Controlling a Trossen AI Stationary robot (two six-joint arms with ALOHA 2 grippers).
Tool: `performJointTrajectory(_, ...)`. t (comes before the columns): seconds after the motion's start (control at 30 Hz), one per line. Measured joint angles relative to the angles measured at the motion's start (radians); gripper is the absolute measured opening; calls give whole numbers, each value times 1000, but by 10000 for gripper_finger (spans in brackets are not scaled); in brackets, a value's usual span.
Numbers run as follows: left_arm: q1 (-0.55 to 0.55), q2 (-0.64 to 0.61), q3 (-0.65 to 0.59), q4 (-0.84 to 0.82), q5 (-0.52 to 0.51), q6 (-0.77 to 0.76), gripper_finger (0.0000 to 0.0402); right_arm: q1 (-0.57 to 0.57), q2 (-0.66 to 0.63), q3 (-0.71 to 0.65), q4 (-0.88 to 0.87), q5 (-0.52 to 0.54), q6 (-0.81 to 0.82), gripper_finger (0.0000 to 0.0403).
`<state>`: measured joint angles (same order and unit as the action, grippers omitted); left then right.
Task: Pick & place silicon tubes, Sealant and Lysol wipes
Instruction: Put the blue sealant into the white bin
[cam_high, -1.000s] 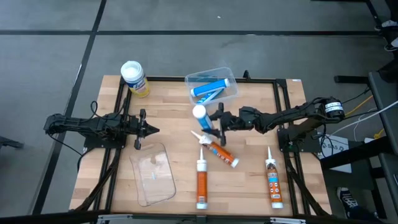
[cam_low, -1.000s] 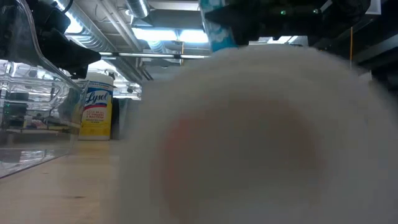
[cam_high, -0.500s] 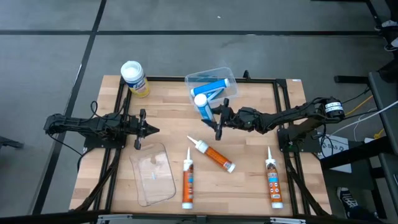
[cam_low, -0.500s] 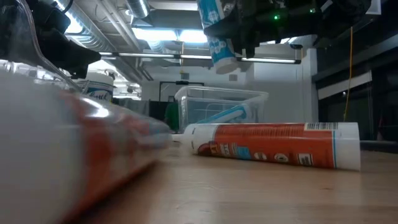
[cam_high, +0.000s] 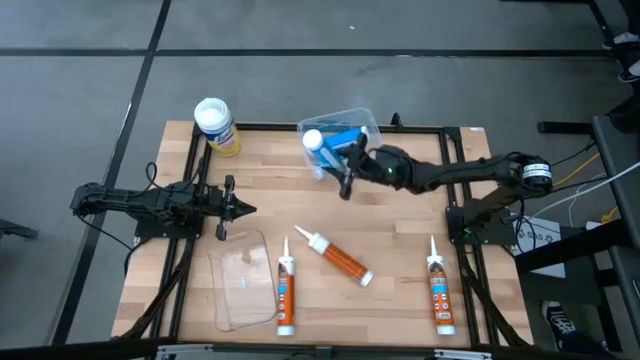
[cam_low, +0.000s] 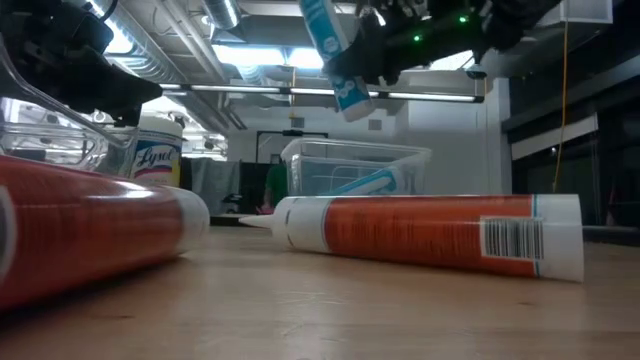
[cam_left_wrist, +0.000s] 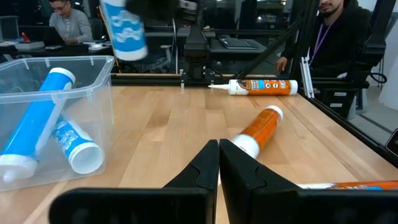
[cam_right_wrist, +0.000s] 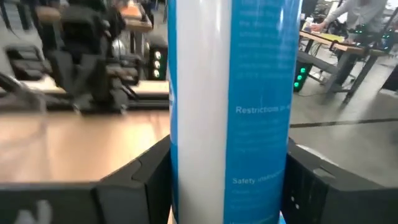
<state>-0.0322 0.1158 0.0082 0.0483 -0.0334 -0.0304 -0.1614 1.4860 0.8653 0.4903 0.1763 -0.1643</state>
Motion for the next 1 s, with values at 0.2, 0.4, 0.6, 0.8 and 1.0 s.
performJointTrajectory(0.2, 0, 0, 0, 0, 0, 0, 13, -95, 0, 136, -294, -12, -197, 216)
performJointTrajectory(0.4, 0, 0, 0, 0, 0, 0, 9, -168, 0, 265, -617, -12, -351, 216)
performJointTrajectory(0.6, 0, 0, 0, 0, 0, 0, 12, -198, 0, 332, -821, 61, -488, 216)
performJointTrajectory(0.8, 0, 0, 0, 0, 0, 0, 10, -217, 0, 336, -861, 118, -529, 216)
performJointTrajectory(1.0, 0, 0, 0, 0, 0, 0, 10, -216, 0, 336, -866, 119, -529, 216)
